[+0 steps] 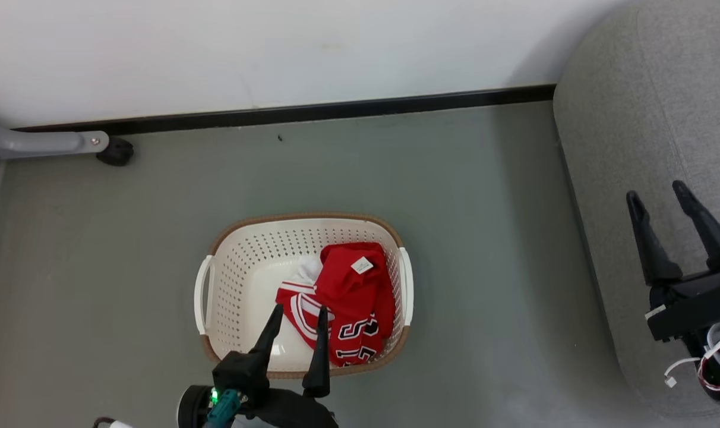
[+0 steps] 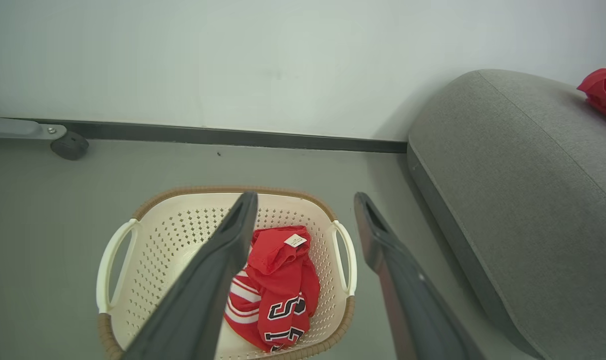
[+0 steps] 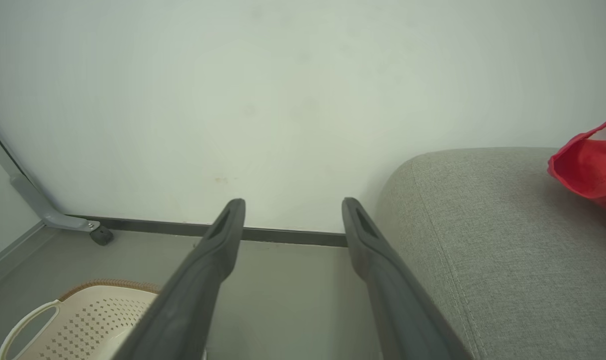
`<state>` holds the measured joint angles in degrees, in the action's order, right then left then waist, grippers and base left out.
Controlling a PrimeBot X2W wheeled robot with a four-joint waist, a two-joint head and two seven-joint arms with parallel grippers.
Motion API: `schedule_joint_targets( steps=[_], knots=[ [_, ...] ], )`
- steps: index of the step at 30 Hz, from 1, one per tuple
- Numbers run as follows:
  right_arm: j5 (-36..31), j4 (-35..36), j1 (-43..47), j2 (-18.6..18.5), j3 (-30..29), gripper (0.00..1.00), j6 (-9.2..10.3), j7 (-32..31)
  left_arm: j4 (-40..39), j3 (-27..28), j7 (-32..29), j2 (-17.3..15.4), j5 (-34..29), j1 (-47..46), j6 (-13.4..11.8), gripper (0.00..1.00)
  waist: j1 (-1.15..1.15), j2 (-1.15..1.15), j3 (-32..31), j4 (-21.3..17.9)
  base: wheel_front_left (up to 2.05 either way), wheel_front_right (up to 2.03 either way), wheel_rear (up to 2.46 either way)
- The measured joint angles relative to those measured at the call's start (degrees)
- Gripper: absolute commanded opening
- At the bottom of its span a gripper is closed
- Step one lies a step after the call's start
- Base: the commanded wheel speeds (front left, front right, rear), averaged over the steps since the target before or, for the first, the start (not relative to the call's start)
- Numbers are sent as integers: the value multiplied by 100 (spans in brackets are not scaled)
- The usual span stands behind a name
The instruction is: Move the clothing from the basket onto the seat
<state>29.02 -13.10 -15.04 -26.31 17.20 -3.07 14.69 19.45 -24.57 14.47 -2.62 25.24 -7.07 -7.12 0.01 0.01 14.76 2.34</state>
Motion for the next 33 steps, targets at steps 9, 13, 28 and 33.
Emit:
schedule_joint_targets(
  steps=[9,13,28,33],
  knots=[
    [-41,349,-413,-238,-276,100,-156,0,168,-532,0,-2,314,-614,0,100,1,0,718,-38,0,0,0],
    [-41,482,-593,-310,-372,100,-209,0,310,-716,0,3,413,-934,0,100,1,0,1051,-70,0,0,0],
    [-82,1250,-1302,-721,-664,100,-352,1,1115,-1034,1,22,1056,-2417,0,100,1,0,2410,-206,0,0,0],
    [-82,1522,-1447,-851,-744,100,-396,1,1415,-1077,1,42,1157,-2838,0,100,0,0,2837,-222,0,0,0]
  ],
)
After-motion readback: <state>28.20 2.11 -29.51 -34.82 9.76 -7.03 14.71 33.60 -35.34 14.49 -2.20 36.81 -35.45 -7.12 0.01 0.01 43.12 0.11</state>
